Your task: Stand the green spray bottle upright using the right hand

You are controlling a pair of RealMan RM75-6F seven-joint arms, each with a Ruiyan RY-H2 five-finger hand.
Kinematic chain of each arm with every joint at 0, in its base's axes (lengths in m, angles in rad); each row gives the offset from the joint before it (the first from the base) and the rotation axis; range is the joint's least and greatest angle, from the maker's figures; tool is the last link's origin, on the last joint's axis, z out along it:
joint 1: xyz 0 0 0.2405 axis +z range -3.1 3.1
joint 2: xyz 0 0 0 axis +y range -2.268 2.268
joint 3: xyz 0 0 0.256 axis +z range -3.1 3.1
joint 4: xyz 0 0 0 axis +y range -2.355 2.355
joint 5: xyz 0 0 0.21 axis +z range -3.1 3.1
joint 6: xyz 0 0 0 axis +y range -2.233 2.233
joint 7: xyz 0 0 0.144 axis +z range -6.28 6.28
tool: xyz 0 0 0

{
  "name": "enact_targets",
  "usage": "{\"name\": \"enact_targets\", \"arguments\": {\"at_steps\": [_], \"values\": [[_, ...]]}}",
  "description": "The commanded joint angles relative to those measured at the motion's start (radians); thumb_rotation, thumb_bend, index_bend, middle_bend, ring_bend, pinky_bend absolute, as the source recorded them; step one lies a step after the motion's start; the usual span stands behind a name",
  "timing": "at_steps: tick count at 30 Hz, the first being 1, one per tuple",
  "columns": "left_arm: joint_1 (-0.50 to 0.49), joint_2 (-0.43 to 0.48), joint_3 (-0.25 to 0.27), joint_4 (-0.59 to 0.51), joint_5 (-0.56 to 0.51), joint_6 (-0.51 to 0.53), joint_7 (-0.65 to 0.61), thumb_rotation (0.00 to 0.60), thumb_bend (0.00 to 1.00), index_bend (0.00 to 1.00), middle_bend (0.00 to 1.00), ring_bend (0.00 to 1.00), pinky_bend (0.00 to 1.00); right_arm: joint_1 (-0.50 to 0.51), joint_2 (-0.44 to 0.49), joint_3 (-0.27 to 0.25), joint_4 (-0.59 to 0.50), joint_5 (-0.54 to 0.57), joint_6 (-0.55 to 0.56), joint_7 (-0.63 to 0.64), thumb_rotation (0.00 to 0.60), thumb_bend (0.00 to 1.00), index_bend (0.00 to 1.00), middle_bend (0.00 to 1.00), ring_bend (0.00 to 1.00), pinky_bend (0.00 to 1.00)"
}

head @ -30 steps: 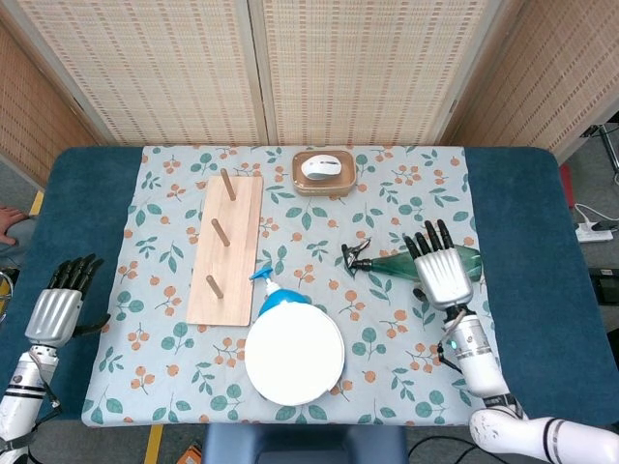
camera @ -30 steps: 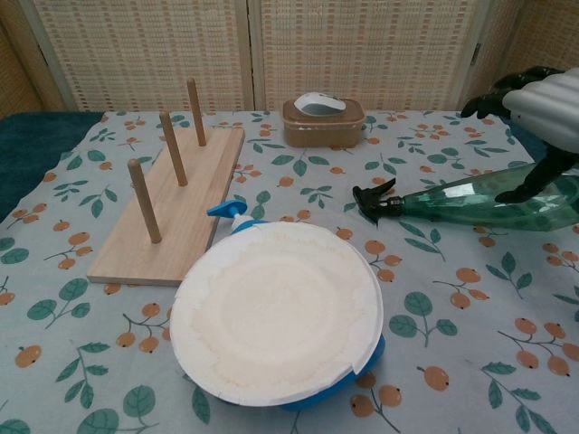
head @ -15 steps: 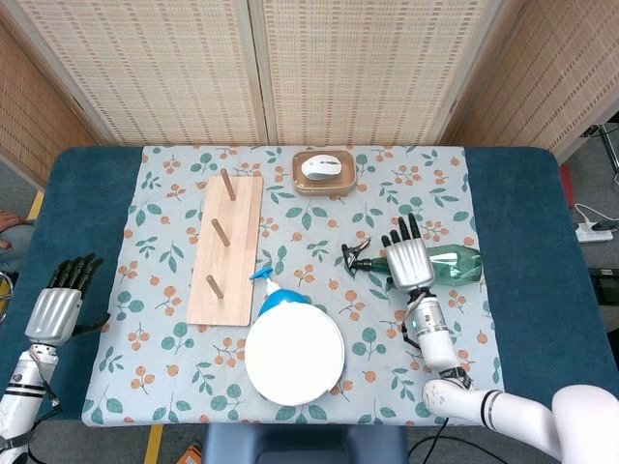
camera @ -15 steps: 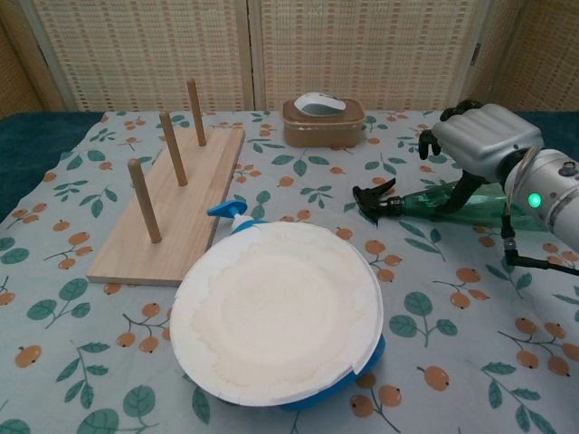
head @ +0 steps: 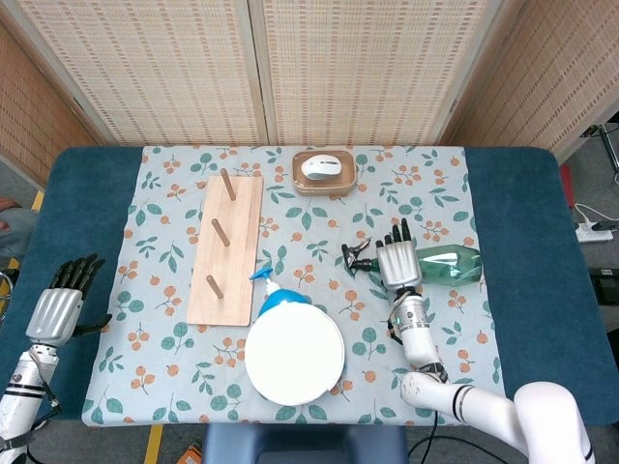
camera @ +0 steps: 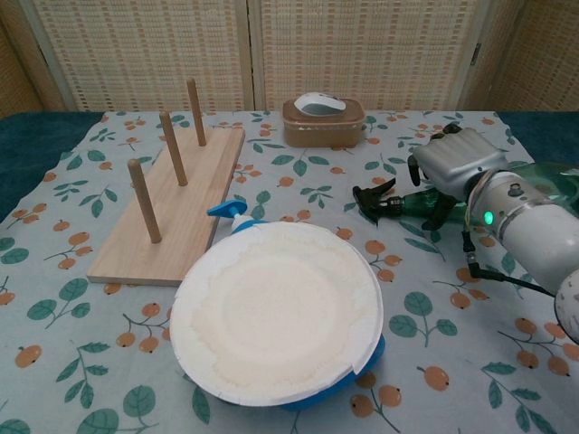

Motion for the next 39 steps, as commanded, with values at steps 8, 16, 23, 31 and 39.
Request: {"name": "enact_targets", "arguments": {"at_steps": [8,16,23,31,39], "values": [[-0.003,-0.008,0.018,-0.001,0.021,0.0,0.014,0.6,0.19,0.0,0.0,0.0,0.0,0.022,-0.036,0.007,0.053,0.005,-0.012,0.011,0.6,0.0,0.42,0.33,0.13,0.0],[-0.009,-0.021,0.026,0.01,0.028,-0.011,0.022,0.6,0.19,0.0,0.0,0.0,0.0,0.043,-0.059,0.028,0.102,0.024,-0.027,0.012,0.6,0.0,0.43,0.35,0.15,0.0],[-0.014,-0.022,0.025,0.014,0.023,-0.024,0.015,0.6,0.19,0.0,0.0,0.0,0.0,0.056,-0.073,0.035,0.139,0.026,-0.032,0.018,0.6,0.03,0.48,0.41,0.2,0.0],[-0.018,-0.025,0.032,0.017,0.027,-0.034,0.016,0.6,0.19,0.0,0.0,0.0,0.0,0.066,-0.102,0.036,0.188,0.012,-0.033,0.04,0.6,0.11,0.56,0.47,0.27,0.0],[-0.017,-0.025,0.033,0.016,0.028,-0.03,0.014,0.6,0.19,0.0,0.0,0.0,0.0,0.062,-0.109,0.032,0.211,-0.014,-0.028,0.071,0.6,0.17,0.62,0.52,0.31,0.02]]}}
